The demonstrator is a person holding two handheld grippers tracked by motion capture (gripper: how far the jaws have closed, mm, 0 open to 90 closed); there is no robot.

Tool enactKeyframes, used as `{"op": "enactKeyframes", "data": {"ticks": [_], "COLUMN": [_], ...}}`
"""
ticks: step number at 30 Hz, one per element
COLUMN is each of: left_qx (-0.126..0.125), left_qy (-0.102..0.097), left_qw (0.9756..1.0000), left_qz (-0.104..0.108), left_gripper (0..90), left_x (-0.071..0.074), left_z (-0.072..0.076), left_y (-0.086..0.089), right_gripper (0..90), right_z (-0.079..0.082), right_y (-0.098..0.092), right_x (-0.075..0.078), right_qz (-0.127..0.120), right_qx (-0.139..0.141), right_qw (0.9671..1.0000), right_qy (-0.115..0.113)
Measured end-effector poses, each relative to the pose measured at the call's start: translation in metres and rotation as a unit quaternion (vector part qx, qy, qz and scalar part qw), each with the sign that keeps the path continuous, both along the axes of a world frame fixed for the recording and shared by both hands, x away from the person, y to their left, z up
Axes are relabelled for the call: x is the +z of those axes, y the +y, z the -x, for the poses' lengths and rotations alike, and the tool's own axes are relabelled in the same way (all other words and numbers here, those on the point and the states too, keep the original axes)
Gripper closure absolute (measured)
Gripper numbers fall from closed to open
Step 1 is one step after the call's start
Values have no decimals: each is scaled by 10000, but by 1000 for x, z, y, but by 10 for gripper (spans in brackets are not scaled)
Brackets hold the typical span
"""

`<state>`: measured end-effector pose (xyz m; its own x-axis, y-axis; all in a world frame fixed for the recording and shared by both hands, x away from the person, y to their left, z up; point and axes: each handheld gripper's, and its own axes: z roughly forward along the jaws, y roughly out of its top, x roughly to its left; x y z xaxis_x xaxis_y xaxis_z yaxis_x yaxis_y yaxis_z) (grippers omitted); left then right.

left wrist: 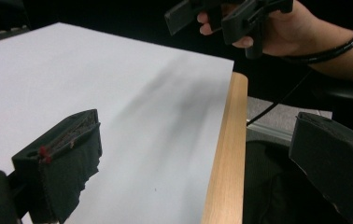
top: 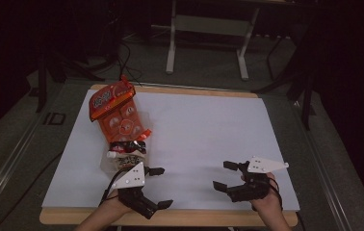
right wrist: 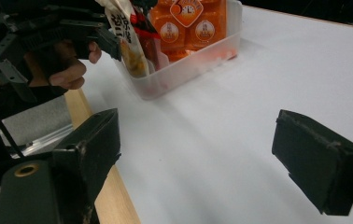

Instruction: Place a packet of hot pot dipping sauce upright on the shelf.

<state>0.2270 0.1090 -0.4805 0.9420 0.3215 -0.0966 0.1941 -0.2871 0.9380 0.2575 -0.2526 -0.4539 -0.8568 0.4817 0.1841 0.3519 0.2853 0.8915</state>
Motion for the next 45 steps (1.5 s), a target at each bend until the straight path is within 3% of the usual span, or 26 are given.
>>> {"op": "enactKeyframes", "data": {"ticks": [21,25,29,36,45], "left_qx": [-53,-48,-55,-90,-39], "left_qy": [62,-13,77,-39,-95], "left_qw": [9996,9994,9992,9991,9988], "left_qz": [-275,-351,-381,-409,-471], "left_gripper": [39,39,39,39,38], "left_x": [-19,-22,-27,-31,-32], "left_z": [9,10,11,13,14], "left_y": [6,9,10,7,5], "right_gripper": [151,150,150,146,146], "right_z": [5,6,6,2,1], "right_y": [-4,-5,-6,-10,-9], "right_x": [-20,-23,-28,-31,-36], "right_qz": [225,262,284,231,344], "right_qx": [-17,-16,-2,-77,-70], "right_qw": [9997,9996,9995,9996,9993], "right_qy": [122,125,161,120,112]}}
